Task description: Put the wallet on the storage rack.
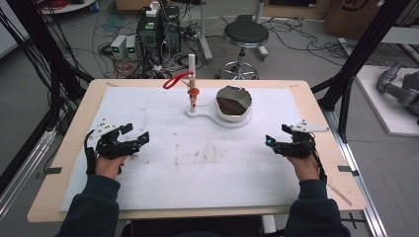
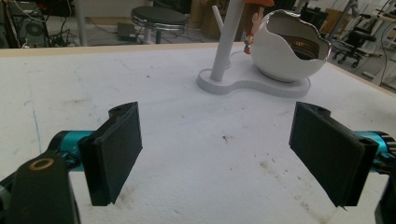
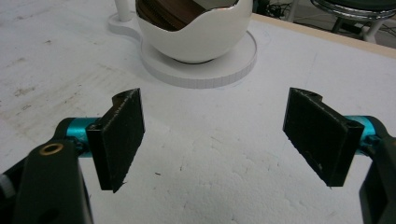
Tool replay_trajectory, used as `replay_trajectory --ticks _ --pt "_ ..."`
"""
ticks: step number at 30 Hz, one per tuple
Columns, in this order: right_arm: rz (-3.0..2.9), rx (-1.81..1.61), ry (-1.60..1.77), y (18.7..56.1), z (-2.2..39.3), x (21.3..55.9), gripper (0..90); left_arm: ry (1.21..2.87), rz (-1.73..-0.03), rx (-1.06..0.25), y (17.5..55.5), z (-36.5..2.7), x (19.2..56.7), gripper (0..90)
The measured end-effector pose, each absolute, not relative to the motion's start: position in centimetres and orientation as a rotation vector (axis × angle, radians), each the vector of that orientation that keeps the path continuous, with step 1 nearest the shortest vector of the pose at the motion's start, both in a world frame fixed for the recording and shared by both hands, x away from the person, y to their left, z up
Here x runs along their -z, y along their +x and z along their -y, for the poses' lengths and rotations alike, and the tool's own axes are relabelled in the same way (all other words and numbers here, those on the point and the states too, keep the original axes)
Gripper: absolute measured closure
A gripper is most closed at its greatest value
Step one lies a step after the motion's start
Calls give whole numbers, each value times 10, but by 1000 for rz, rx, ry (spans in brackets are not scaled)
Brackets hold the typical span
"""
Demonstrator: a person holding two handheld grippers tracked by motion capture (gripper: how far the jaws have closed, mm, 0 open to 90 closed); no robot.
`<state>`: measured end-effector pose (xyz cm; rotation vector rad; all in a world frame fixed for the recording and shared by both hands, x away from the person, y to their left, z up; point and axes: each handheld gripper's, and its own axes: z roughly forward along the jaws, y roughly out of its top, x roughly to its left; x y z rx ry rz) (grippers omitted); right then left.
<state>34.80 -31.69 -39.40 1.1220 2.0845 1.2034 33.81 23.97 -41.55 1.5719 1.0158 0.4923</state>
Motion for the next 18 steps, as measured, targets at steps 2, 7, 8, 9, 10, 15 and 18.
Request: replay_trajectory --ticks 2,7,8,9,10,15,18 --pt "-2087 -1204 1127 349 317 395 209 1572 -1017 -482 339 -239 416 170" --pt "-2092 -1203 1137 350 318 397 209 1569 -1018 -473 339 -238 416 170" --pt "-2092 -1204 1139 351 319 397 209 1566 -1019 -476 339 -239 416 170" --pt "-2092 -1205 1136 351 319 397 210 1562 -1021 -477 339 -239 416 170" --pt "-2092 -1205 1137 351 319 397 210 1561 -1021 -477 339 -239 416 170" --pt "-2093 -1206 1125 351 318 397 210 1558 -1018 -480 339 -240 416 171" --pt "-2094 -1209 1126 350 318 396 210 1550 -1024 -482 339 -240 416 171"
